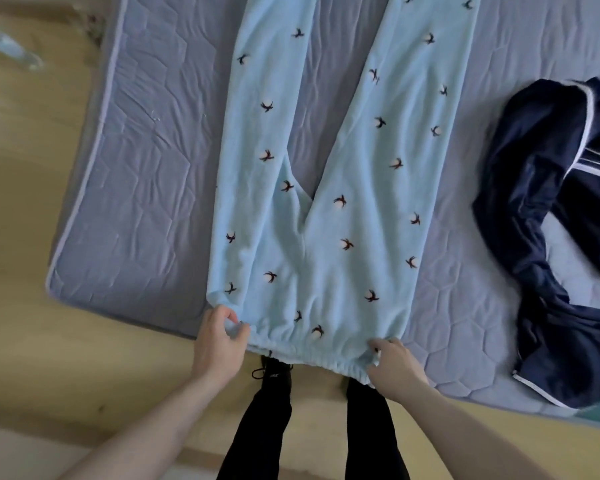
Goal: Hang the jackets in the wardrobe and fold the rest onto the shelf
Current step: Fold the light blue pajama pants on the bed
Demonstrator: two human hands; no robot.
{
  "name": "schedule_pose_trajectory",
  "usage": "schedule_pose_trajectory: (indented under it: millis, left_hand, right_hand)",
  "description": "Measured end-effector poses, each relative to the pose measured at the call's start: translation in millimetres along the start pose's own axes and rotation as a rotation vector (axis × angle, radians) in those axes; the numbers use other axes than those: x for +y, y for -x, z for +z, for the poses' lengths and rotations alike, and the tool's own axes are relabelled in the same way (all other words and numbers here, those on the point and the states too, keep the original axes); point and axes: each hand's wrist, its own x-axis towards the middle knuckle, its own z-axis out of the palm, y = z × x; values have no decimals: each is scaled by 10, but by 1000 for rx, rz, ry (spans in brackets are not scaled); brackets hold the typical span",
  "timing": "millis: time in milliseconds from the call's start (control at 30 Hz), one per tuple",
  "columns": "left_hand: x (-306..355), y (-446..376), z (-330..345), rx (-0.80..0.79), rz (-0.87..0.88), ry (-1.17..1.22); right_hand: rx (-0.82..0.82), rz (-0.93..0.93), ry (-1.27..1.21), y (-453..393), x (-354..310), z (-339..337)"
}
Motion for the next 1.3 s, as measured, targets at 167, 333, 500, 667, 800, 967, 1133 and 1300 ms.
schedule_pose_trajectory:
  millis: [167,333,500,667,800,967,1133,1300]
  left_hand:
    - [533,328,61,-25,332,44]
    - [1126,624,335,-241,605,-5]
    - [1505,801,805,-473,732,-111]
    - [1554,867,1227,-629,796,-280]
    - [1448,768,1446,-761,710,-556]
    - [1444,382,1409,-1002,542,-718]
    - [1879,-325,1070,-464,376,-242]
    - [2558,-1254,969,33,230,-50]
  right_hand:
    - [2,37,-265,30,88,-187]
    - [90,52,-369,56,334,-466]
    - [170,107,-403,36,643,-674]
    - [181,137,-428,-33,862,-674]
    - [154,142,-458,-107,923,-591]
    - [142,97,-490,-242,821,-584]
    - [183,-13,-554,-438,541,-758]
    - [218,-74,-616,-649,227,-934]
